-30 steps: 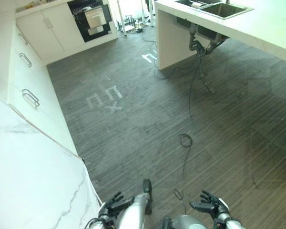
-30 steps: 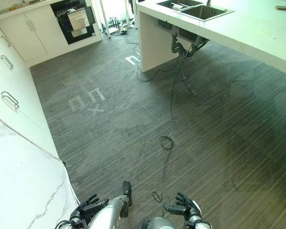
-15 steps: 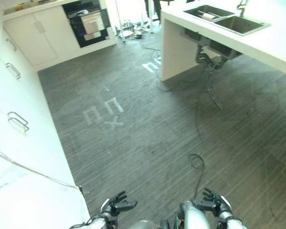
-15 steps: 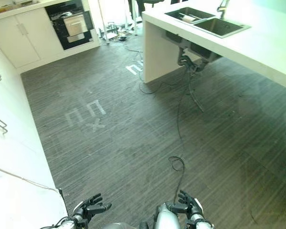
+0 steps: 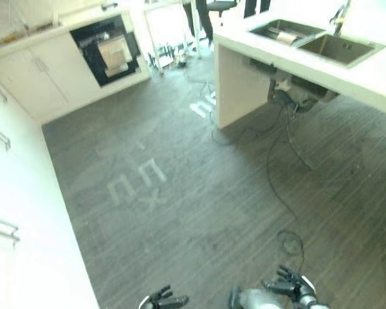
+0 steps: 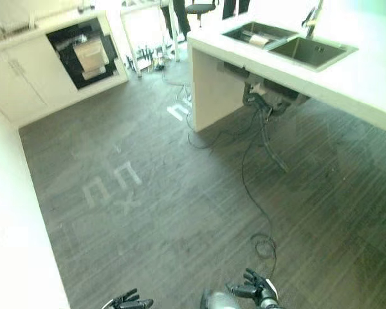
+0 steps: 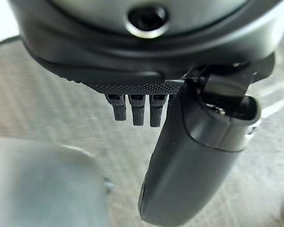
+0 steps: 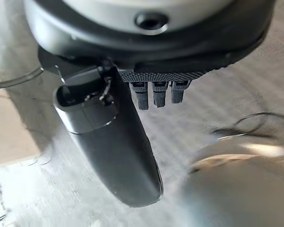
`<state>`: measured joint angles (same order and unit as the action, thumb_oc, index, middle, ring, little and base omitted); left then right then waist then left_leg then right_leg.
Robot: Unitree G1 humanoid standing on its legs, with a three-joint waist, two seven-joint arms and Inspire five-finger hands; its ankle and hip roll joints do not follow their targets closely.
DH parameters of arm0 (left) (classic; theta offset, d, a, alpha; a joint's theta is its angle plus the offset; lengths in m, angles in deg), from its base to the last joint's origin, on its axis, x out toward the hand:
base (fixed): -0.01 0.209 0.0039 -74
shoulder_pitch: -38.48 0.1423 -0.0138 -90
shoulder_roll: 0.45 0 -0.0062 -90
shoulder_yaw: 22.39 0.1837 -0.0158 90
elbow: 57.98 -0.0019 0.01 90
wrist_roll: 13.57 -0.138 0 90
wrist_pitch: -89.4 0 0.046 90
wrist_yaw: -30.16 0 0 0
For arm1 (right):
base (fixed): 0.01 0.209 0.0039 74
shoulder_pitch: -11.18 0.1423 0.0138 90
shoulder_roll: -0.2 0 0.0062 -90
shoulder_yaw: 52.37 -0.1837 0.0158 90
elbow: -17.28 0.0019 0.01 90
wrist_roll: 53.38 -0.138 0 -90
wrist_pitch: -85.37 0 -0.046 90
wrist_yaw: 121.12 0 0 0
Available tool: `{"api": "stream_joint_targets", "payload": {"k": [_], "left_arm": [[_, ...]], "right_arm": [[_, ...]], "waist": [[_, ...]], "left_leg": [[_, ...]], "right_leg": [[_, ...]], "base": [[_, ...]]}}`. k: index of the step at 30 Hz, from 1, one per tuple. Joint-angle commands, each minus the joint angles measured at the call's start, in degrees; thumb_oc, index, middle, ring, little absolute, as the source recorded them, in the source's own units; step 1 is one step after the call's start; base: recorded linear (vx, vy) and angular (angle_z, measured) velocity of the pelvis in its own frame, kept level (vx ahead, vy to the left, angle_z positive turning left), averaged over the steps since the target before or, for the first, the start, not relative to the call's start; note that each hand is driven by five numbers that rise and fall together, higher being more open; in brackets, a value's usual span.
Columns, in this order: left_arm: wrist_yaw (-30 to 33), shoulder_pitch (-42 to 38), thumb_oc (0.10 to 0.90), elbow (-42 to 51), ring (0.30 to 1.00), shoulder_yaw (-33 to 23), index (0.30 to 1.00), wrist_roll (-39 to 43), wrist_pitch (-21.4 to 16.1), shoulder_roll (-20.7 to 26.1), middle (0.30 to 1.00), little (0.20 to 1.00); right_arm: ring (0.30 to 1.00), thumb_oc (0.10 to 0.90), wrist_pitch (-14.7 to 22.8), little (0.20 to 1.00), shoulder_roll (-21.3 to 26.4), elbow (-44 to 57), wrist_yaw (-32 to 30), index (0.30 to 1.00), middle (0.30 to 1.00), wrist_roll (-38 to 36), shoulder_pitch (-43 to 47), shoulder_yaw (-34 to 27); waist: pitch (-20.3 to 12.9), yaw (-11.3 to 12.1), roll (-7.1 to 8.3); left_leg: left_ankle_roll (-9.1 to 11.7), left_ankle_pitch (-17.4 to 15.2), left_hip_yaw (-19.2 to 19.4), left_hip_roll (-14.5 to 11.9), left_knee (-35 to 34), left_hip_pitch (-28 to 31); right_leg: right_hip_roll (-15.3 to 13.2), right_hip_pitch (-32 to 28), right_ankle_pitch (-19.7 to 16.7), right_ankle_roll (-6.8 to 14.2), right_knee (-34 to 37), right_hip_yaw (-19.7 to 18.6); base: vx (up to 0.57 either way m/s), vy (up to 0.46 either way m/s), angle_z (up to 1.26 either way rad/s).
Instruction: Place the dishes in the dishwasher.
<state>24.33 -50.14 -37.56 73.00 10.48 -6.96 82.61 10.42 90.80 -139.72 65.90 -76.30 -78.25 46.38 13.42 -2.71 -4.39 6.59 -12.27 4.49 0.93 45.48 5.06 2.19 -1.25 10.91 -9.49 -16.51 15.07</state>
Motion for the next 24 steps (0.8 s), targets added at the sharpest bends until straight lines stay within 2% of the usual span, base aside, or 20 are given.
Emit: {"api": "stream_joint_targets", "payload": {"k": [1, 2, 5, 6, 7, 10, 13, 16, 17, 18, 19, 21, 23, 24], "left_arm": [[-0.63, -1.90, 0.800, 2.39, 0.900, 1.10, 0.900, -2.51, -0.63, 0.14, 0.900, 0.900], [-0.75, -1.78, 0.800, 1.48, 0.900, 0.96, 0.900, -3.08, -1.29, -0.16, 0.900, 0.900], [-0.73, -1.46, 0.800, 0.60, 0.900, 0.80, 0.900, -3.11, -1.74, 0.13, 0.900, 0.900], [-0.78, -0.69, 0.800, -0.47, 0.900, 0.35, 0.900, -2.76, -2.17, 0.33, 0.900, 0.900], [-0.61, -0.16, 0.800, -0.71, 0.900, 0.49, 0.900, -2.49, -2.06, 0.51, 0.900, 0.900], [-0.78, 0.18, 0.800, -0.51, 0.900, 0.20, 0.900, -1.45, -1.21, 0.74, 0.900, 0.900], [-0.77, 0.76, 0.800, -1.17, 0.900, -0.75, 0.900, -2.18, -1.23, 0.33, 0.900, 0.900], [-0.56, 0.36, 0.800, -1.69, 0.900, -1.44, 0.900, -2.41, -1.24, 0.59, 0.900, 0.900], [-0.50, -0.05, 0.800, -1.77, 0.900, -1.65, 0.900, -2.68, -1.18, 0.91, 0.900, 0.900], [-0.50, -0.21, 0.800, -1.81, 0.900, -1.76, 0.900, -2.73, -1.15, 1.09, 0.900, 0.900], [-0.68, -0.54, 0.800, -1.88, 0.900, -2.06, 0.900, -3.02, -1.07, 1.56, 0.900, 0.900], [-0.64, -1.00, 0.800, -1.86, 0.900, -2.03, 0.900, -3.34, -0.82, 2.46, 0.900, 0.900], [-0.46, -1.29, 0.800, -2.00, 0.900, -1.66, 0.900, -2.23, -0.35, 3.12, 0.900, 0.900], [-0.62, -1.36, 0.800, -2.05, 0.900, -1.40, 0.900, -0.99, 0.02, 3.36, 0.900, 0.900]], "right_arm": [[0.900, 0.800, 2.56, 0.900, 3.64, 2.05, -0.32, 0.900, 0.900, 0.37, 2.51, -1.52], [0.900, 0.800, 2.55, 0.900, 3.47, 1.45, -0.41, 0.900, 0.900, 0.13, 2.84, -1.54], [0.900, 0.800, 2.41, 0.900, 2.64, 0.98, -0.82, 0.900, 0.900, 0.70, 3.22, -1.42], [0.900, 0.800, 1.23, 0.900, 2.34, 1.45, -1.39, 0.900, 0.900, 1.23, 3.12, -0.42], [0.900, 0.800, 0.57, 0.900, 2.42, 1.58, -1.61, 0.900, 0.900, 0.74, 2.94, 0.24], [0.900, 0.800, -0.26, 0.900, 2.90, 2.57, -1.92, 0.900, 0.900, 1.62, 2.52, 0.15], [0.900, 0.800, -1.57, 0.900, 2.80, 2.66, -2.57, 0.900, 0.900, 3.16, 2.04, -0.63], [0.900, 0.800, -1.03, 0.900, 2.14, 1.14, -2.55, 0.900, 0.900, 5.94, 1.30, -1.78], [0.900, 0.800, -0.81, 0.900, 1.91, 0.57, -2.71, 0.900, 0.900, 6.87, 1.08, -2.17], [0.900, 0.800, -0.78, 0.900, 1.85, 0.39, -2.76, 0.900, 0.900, 6.97, 1.02, -2.28], [0.900, 0.800, -0.85, 0.900, 1.71, 0.09, -2.95, 0.900, 0.900, 6.89, 0.97, -2.40], [0.900, 0.800, -0.58, 0.900, 1.65, -0.25, -3.07, 0.900, 0.900, 7.01, 0.84, -2.71], [0.900, 0.800, 0.03, 0.900, 1.88, -1.04, -2.71, 0.900, 0.900, 7.24, 1.09, -3.15], [0.900, 0.800, 0.73, 0.900, 2.16, -2.00, -2.50, 0.900, 0.900, 7.27, 1.54, -3.21]], "waist": [[3.08, 0.41, 1.90], [4.15, 2.06, 2.57], [4.51, 3.12, 3.51], [4.83, 4.63, 3.37], [5.21, 5.38, 3.59], [5.51, 5.44, 3.66], [4.70, 5.63, 3.44], [3.16, 5.67, 3.89], [2.57, 5.65, 4.10], [2.34, 5.59, 4.02], [1.80, 5.37, 3.57], [1.42, 4.43, 2.71], [1.31, 3.62, 1.80], [1.57, 3.45, 1.35]], "left_leg": [[-2.71, 10.19, 1.87, -3.95, 4.40, -8.22], [-4.08, 8.72, 2.18, -0.28, 0.46, -15.15], [-4.34, 9.41, 3.29, 0.28, -8.73, -17.55], [-2.59, 15.41, -0.29, 2.21, -18.71, -23.47], [-1.94, 17.74, -1.97, 2.21, -21.33, -27.26], [-2.30, 17.28, -0.83, 1.89, -21.52, -28.16], [-3.21, 16.05, -0.64, 2.28, -22.88, -25.31], [-5.77, 10.24, -0.06, 3.70, -25.37, -20.98], [-7.49, 6.90, -0.27, 4.76, -27.89, -18.23], [-8.10, 5.89, -0.61, 5.04, -28.29, -17.46], [-9.46, 3.83, -1.45, 5.56, -28.29, -16.33], [-12.01, 0.91, -2.94, 6.63, -28.29, -14.19], [-13.41, -0.70, -3.98, 7.14, -28.29, -12.25], [-13.85, -2.08, -4.32, 7.54, -28.29, -9.97]], "right_leg": [[-2.57, 0.11, 2.43, 6.36, -0.68, -2.14], [-2.47, -1.71, 3.03, 6.25, -0.68, -3.55], [-2.29, -2.50, 3.48, 6.75, -0.68, -5.09], [-0.37, -3.43, 3.77, 6.97, -0.68, -7.83], [0.17, -4.37, 4.48, 6.83, -0.68, -9.25], [-0.45, -5.88, 5.77, 6.96, -0.68, -9.44], [-1.00, -7.98, 7.51, 7.55, -0.68, -9.47], [-2.19, -10.45, 7.55, 8.90, -0.68, -8.91], [-2.81, -11.74, 6.35, 9.73, -0.68, -8.25], [-2.86, -12.49, 5.32, 10.12, -0.68, -7.81], [-3.15, -12.64, 2.43, 11.44, -3.85, -6.63], [-4.43, -6.04, -3.45, 14.42, -18.72, -5.67], [-5.45, 0.81, -5.95, 15.36, -29.19, -4.22], [-6.94, 4.02, -4.10, 15.07, -30.05, -2.51]], "base": [[0.39, -0.326, -0.09], [0.38, -0.225, 0.05], [0.30, -0.050, -0.46], [0.52, 0.052, -1.65], [0.47, 0.091, -1.30], [0.27, 0.128, -1.33], [0.36, 0.234, -0.35], [0.33, 0.253, 0.17], [0.28, 0.226, 0.08], [0.29, 0.241, 0.00], [0.22, 0.217, 0.07], [0.18, 0.242, 0.09], [0.15, 0.195, 0.26], [0.19, 0.136, 0.31]]}}
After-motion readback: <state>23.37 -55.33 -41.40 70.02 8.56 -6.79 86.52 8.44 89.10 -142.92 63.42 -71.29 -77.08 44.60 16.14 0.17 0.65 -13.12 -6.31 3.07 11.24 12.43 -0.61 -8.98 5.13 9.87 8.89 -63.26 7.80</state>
